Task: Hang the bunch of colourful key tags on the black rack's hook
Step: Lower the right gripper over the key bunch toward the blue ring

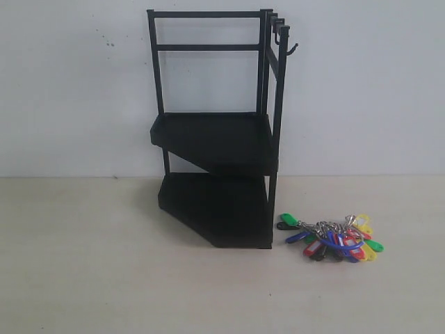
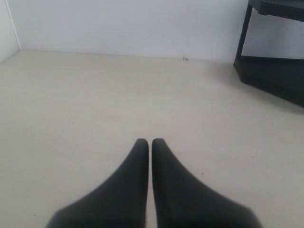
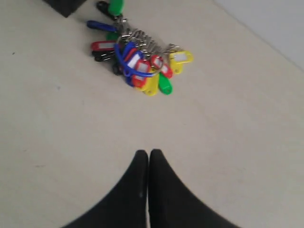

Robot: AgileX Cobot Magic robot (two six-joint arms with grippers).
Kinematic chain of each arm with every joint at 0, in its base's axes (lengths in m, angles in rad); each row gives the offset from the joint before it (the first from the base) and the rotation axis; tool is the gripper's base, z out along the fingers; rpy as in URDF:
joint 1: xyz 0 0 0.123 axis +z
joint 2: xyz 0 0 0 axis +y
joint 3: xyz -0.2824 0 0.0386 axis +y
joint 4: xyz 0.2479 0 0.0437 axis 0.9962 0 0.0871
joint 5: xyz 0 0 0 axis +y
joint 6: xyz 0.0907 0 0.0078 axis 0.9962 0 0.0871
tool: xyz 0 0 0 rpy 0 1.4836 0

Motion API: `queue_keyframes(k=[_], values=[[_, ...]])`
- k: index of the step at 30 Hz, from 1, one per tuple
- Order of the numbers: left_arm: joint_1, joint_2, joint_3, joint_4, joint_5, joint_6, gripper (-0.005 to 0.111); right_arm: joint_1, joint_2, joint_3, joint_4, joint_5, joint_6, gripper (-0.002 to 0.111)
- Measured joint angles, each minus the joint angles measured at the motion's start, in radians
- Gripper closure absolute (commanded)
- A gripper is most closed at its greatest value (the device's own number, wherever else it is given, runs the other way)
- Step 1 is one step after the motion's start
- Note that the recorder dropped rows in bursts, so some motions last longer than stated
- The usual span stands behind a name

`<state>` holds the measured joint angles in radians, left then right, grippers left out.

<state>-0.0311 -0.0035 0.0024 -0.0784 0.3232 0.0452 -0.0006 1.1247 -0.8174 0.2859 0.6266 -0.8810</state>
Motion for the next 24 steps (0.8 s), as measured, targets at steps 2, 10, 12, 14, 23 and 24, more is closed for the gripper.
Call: queue_keyframes(k=[2,10,12,14,23,24], values=[[0.0,0.0,0.0,0.0,0.0,0.0,0.102,0.005,0.111,-0.056,0.052,0.044,-0.083,0.108],[0.0,0.0,0.0,0.0,0.0,0.0,0.102,0.209,0.369,-0.2,-0.065,0.071,-0.179,0.108],[0.0,0.0,0.0,0.0,0.0,0.0,0.102,0.249,0.429,-0.248,-0.169,0.078,-0.133,0.108],[0.0,0.0,0.0,0.0,0.0,0.0,0.102,0.275,0.483,-0.295,-0.271,0.092,-0.099,0.108],[0.0,0.0,0.0,0.0,0.0,0.0,0.102,0.292,0.773,-0.494,-0.526,0.18,-0.022,0.086],[0.0,0.0,0.0,0.0,0.0,0.0,0.102,0.297,0.791,-0.499,-0.529,0.181,-0.02,0.071]])
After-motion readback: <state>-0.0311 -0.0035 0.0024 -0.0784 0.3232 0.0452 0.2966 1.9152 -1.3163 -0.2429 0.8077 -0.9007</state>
